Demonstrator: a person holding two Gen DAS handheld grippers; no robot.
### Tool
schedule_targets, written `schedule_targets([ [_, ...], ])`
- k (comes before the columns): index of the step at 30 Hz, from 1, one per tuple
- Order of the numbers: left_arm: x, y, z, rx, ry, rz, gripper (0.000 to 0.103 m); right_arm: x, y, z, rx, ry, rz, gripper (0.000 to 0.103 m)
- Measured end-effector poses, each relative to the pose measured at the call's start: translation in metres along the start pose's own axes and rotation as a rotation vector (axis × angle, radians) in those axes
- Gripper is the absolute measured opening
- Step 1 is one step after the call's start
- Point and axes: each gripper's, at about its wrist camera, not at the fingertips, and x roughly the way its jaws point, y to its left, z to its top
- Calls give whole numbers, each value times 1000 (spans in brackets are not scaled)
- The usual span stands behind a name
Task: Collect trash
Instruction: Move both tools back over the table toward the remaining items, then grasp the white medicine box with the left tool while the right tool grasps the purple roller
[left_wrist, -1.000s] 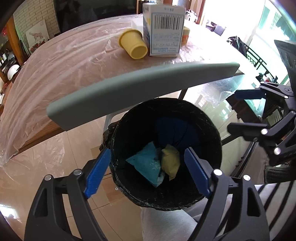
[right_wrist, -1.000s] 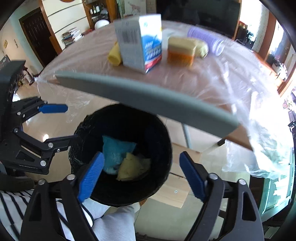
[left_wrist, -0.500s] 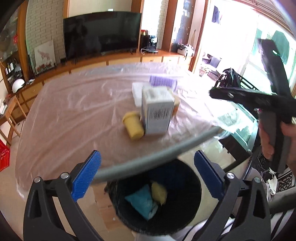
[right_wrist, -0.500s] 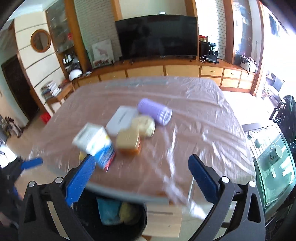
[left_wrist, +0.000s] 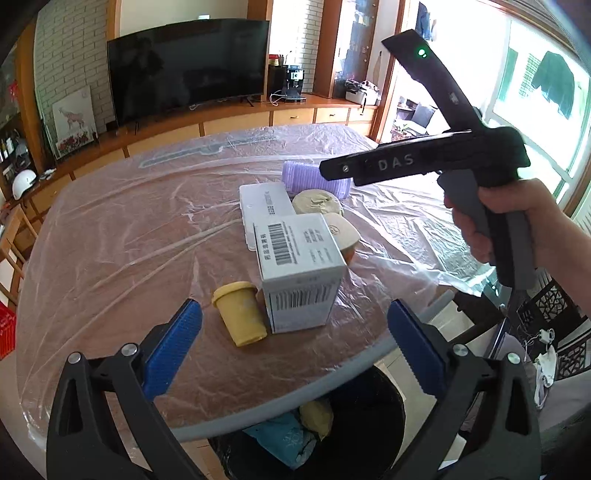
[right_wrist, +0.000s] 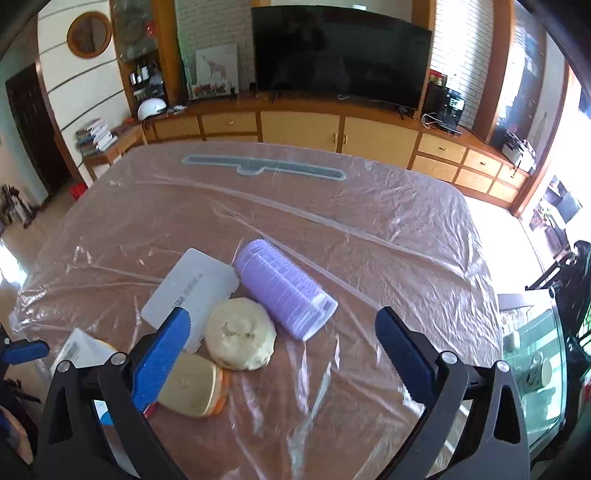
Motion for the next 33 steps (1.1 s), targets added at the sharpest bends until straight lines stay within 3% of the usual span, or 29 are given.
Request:
schedule_targets([
  [6,9,4,8,-18,2,-10,100,29,3,14,-87,61,0,88],
  [15,23,-5,14,18,36,-18,86,55,2,23,-163,138,85,74],
  [19,28,-3,14,13,56,-28,73,61,-4,28,-152,153,153,67],
  [23,30,-1,17,10,56,-39,68,65,-8,30,-129,175,201,59],
  [25,31,1,18,3,61,-47,58,65,-12,31,-113,184,224,56],
  [33,30,4,21,-3,55,-46,53,59,-28,31,-27,175,242,49],
])
